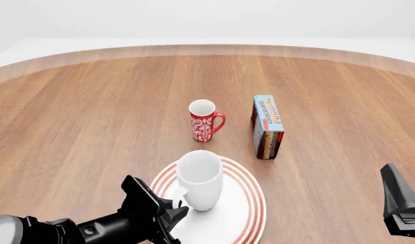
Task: Pick up the white mug and put it on the plate, and put the chocolate pudding to the right of the plate.
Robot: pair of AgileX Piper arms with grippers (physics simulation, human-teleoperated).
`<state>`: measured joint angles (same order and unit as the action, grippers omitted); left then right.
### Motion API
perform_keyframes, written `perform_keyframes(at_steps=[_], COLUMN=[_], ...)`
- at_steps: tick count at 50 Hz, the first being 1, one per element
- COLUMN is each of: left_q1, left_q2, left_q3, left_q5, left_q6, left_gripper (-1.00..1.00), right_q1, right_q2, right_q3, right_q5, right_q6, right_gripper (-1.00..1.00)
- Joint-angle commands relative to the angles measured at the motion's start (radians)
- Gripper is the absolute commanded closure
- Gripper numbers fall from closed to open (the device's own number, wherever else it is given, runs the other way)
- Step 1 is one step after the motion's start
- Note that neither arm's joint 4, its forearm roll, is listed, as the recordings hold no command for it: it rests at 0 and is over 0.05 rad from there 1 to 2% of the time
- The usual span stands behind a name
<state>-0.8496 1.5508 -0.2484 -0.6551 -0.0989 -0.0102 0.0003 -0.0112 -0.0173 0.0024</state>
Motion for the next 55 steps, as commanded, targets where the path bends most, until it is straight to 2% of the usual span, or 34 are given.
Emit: perform_keyframes(at_steps=[1,17,18,35,55], left_q1=[0.004,0.013,0.014,0.014,-0.010], left_q2=[0.017,0.043,0.045,0.041,-0.070], left_q3=[0.004,0.013,0.013,0.015,0.017], left_q5=[-0.017,-0.038,-0.039,-0.035,0.030], left_q6=[-0.001,-0.009,-0.009,-0.011,-0.010], left_gripper=[1.00,1.00,-1.00,-1.00,-1.00], right_q1=[0.000,0.000,0.000,0.000,0.000], right_q2=[0.000,0.000,0.000,0.000,0.000], right_q3=[0.000,0.000,0.000,0.000,0.000], right_q5=[0.000,0.000,0.000,0.000,0.000], right_q6=[0.000,0.000,0.000,0.000,0.000], right_gripper=[-1.00,-1.00,-1.00,-1.00,-1.00])
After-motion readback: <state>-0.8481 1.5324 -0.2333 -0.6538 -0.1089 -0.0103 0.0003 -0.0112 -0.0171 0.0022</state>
